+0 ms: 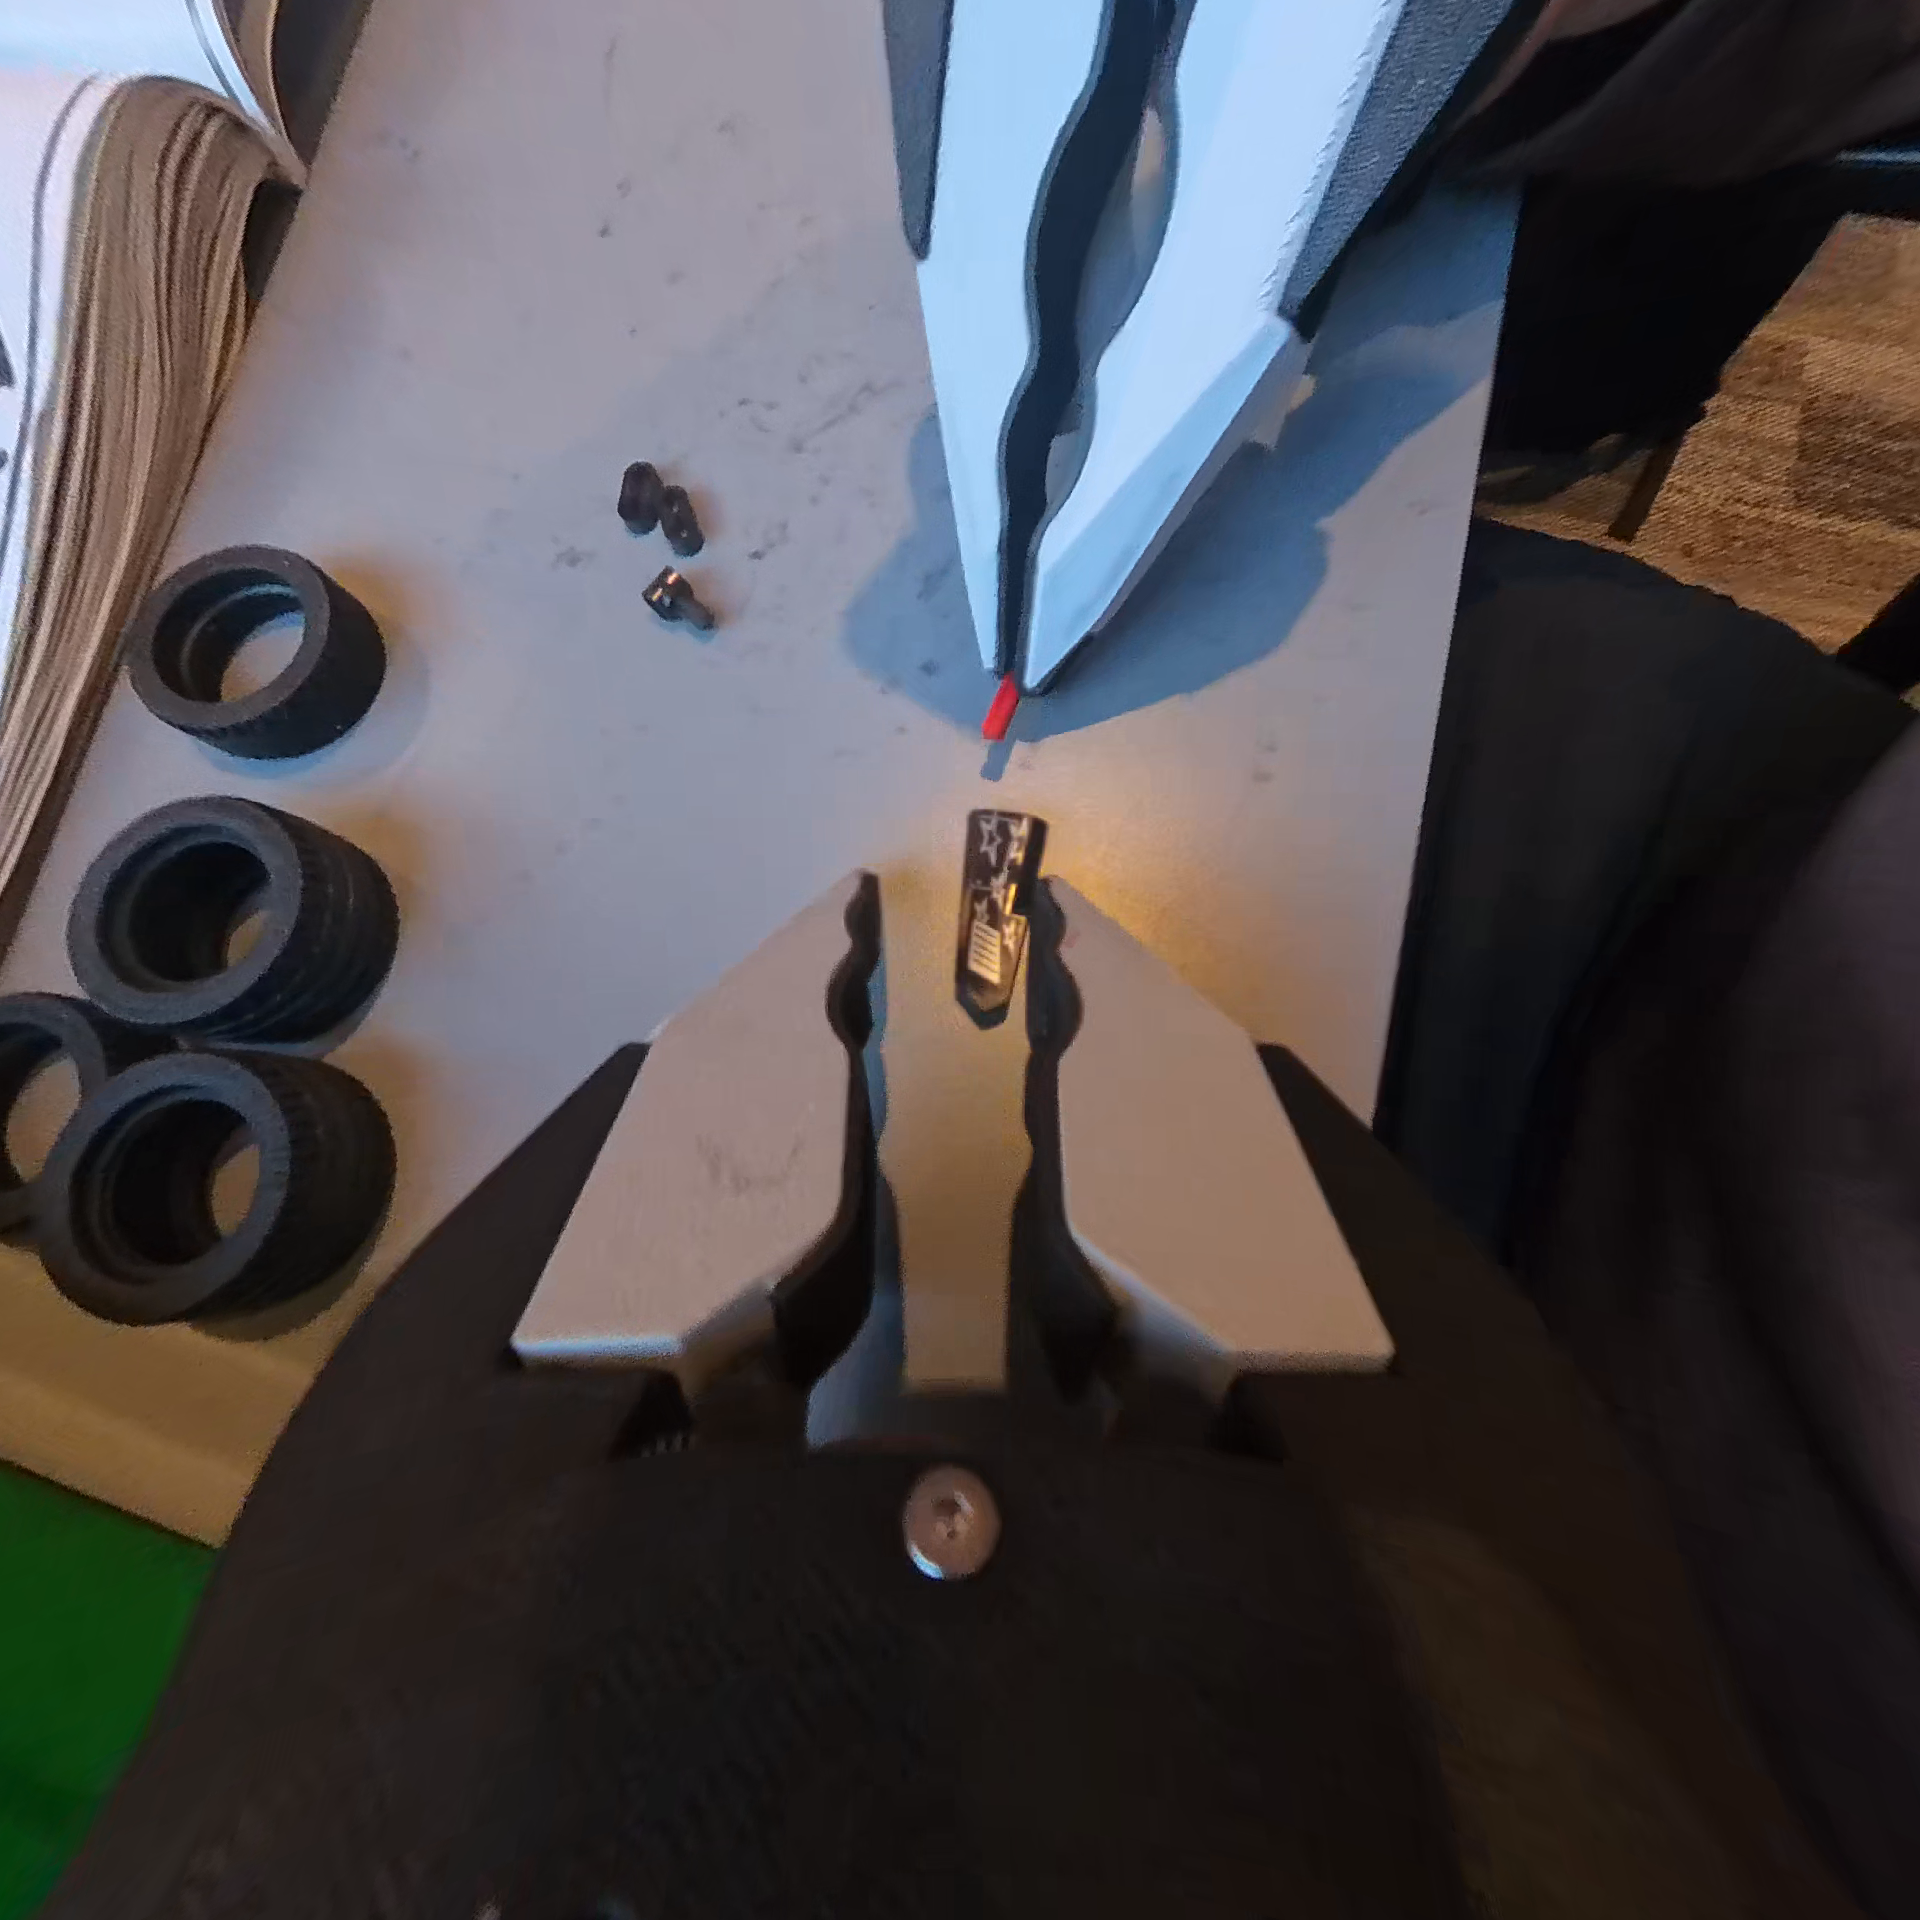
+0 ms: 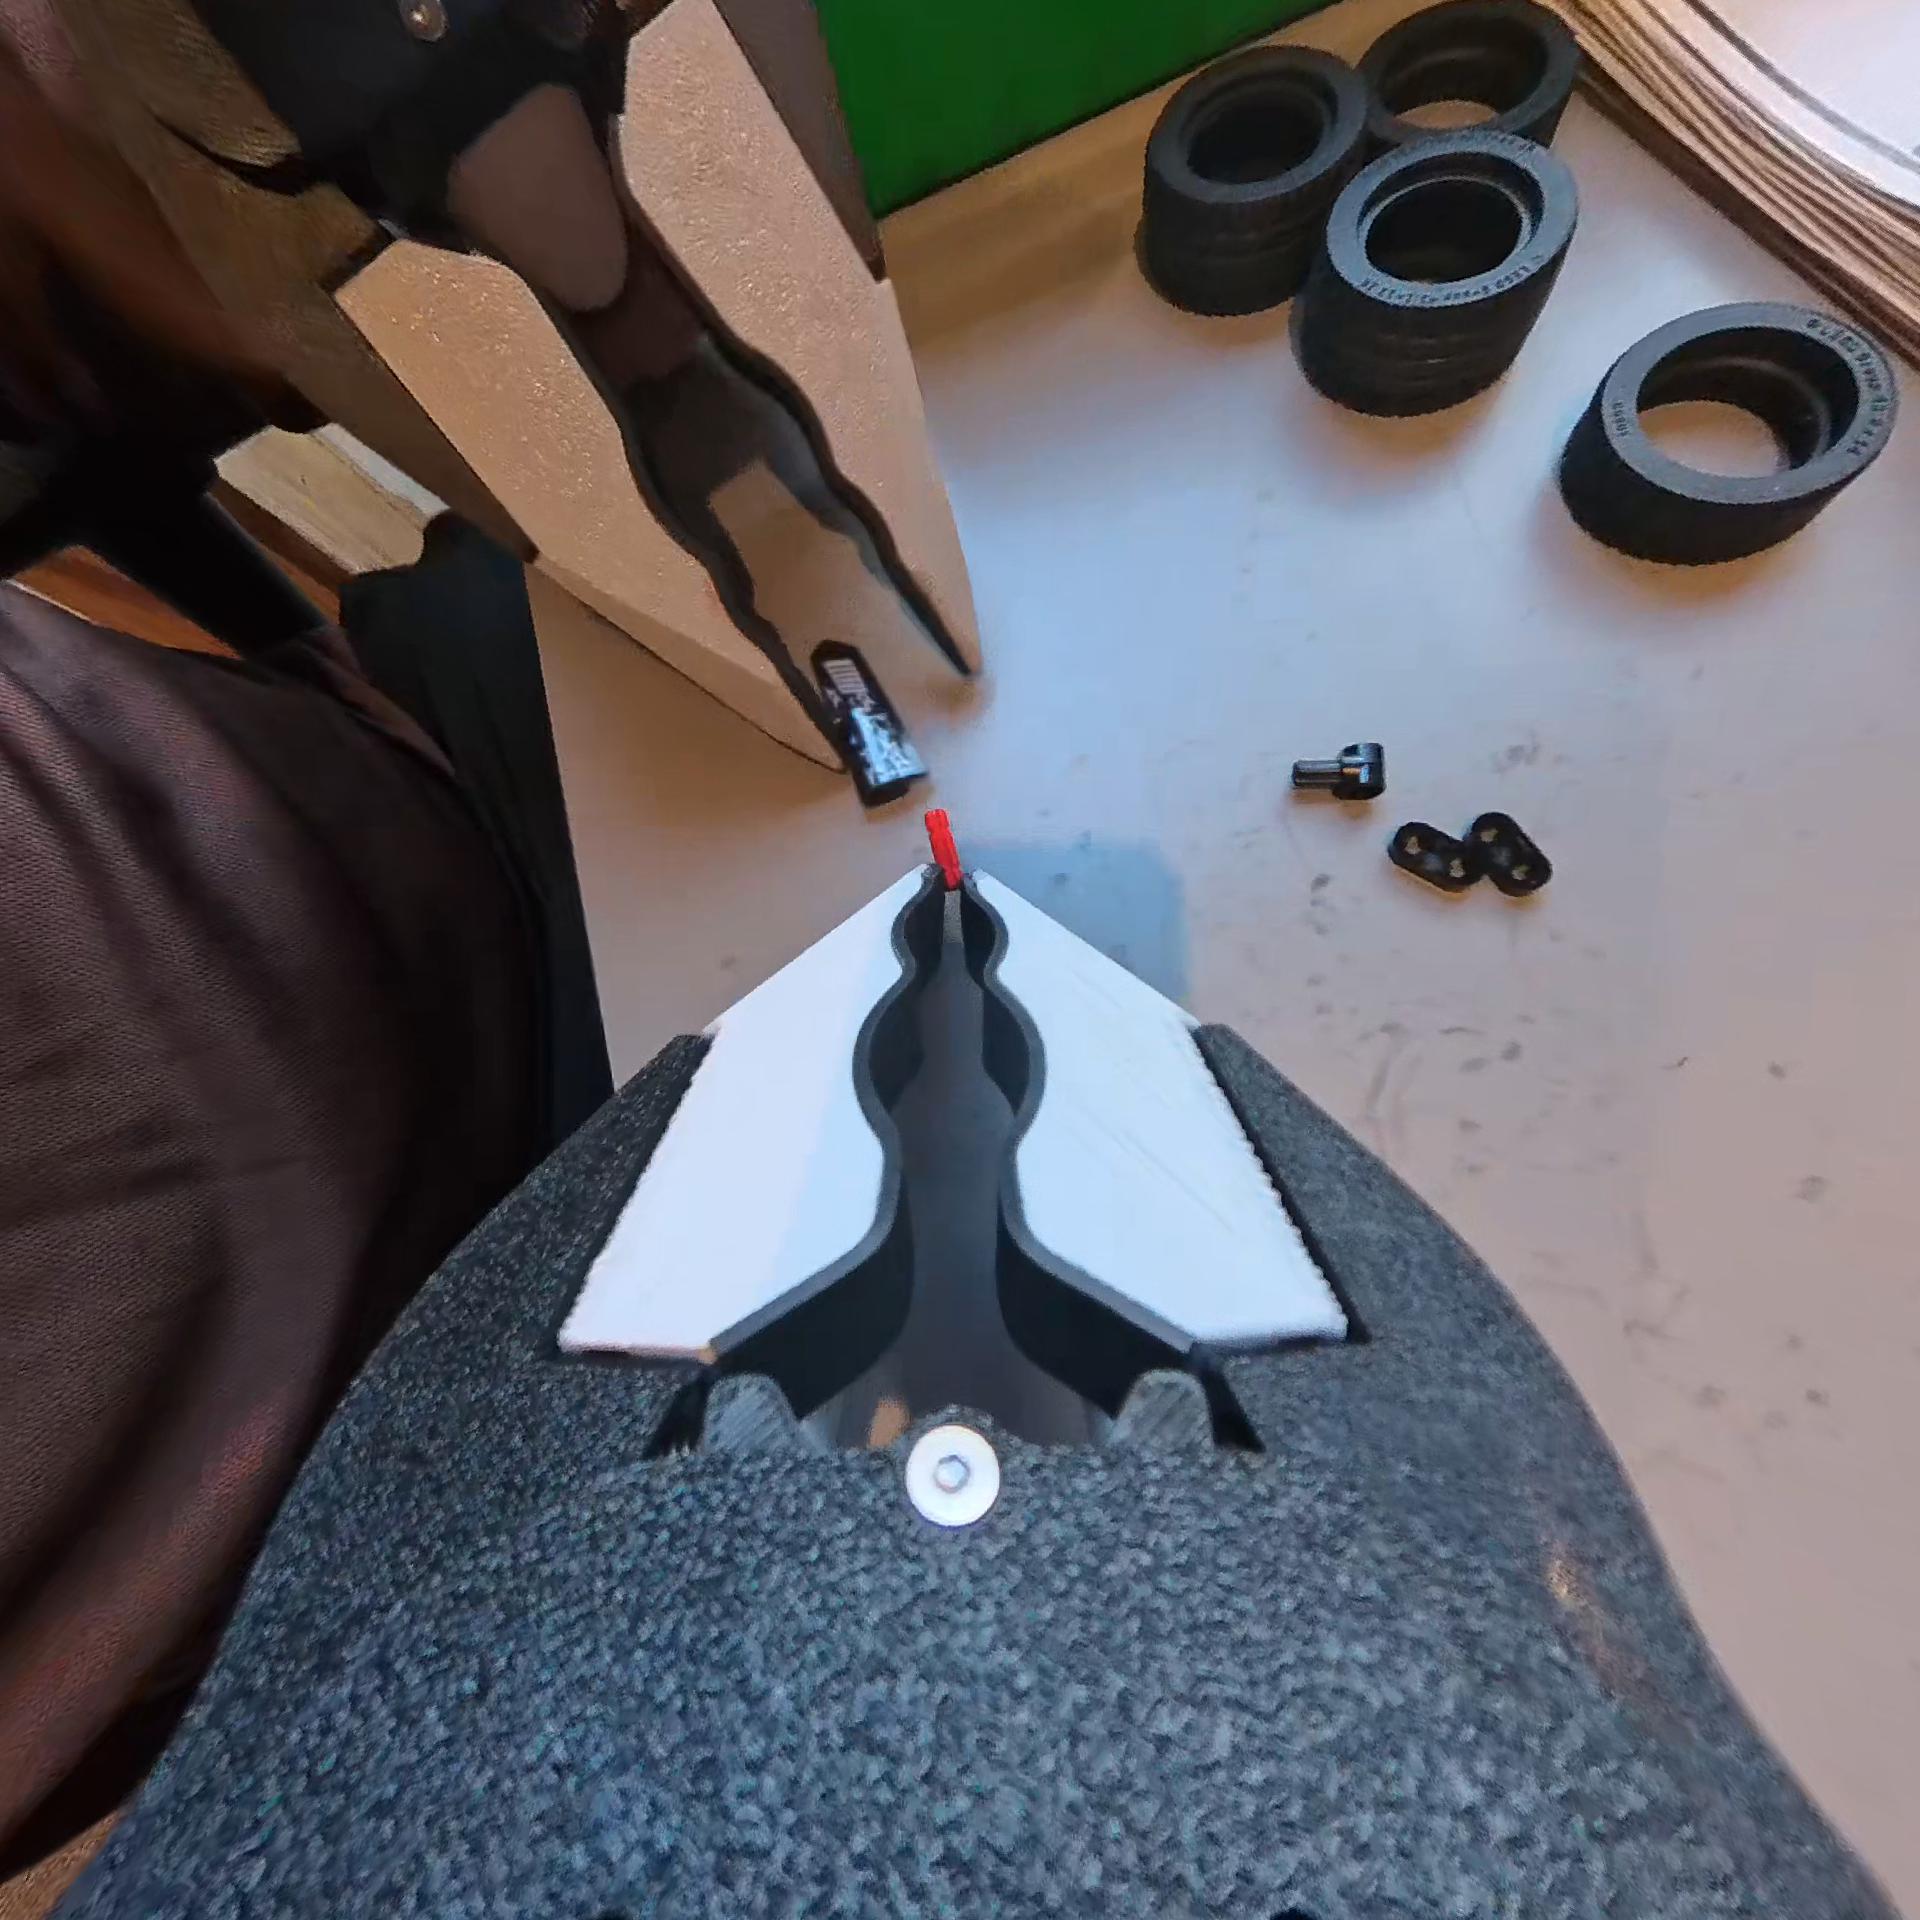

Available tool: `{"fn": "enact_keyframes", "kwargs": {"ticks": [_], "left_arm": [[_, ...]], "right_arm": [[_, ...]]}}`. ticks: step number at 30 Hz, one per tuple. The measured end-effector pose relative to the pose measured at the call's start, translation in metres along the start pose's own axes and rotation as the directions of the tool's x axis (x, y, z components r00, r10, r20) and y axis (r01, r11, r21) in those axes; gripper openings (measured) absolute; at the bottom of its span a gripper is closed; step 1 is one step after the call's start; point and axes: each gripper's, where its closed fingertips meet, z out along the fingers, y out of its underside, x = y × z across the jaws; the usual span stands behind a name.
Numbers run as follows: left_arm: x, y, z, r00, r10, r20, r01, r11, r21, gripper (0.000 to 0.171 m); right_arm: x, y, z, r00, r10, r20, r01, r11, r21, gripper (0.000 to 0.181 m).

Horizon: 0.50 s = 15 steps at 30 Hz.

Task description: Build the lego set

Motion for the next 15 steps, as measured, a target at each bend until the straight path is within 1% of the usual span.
{"fn": "enact_keyframes", "kwargs": {"ticks": [3, 5, 12, 15], "left_arm": [[0.000, 0.003, -0.002, 0.998, -0.054, -0.027, 0.053, 0.998, -0.021, 0.036], [0.001, 0.004, -0.003, 0.998, -0.064, -0.027, 0.063, 0.997, -0.031, 0.040], [0.002, 0.001, -0.008, 1.000, 0.006, 0.017, -0.005, 0.999, -0.051, 0.042], [0.005, -0.008, -0.013, 0.999, 0.034, 0.010, -0.034, 0.999, -0.027, 0.038]], "right_arm": [[0.000, -0.002, -0.002, 1.000, 0.004, 0.002, -0.004, 1.000, 0.018, 0.003], [-0.001, -0.003, -0.003, 1.000, 0.011, 0.012, -0.011, 1.000, 0.026, 0.003], [-0.007, -0.002, -0.003, 0.997, 0.043, 0.062, -0.044, 0.999, 0.021, 0.003], [-0.008, -0.001, -0.003, 0.994, 0.063, 0.085, -0.064, 0.998, 0.015, 0.003]]}}
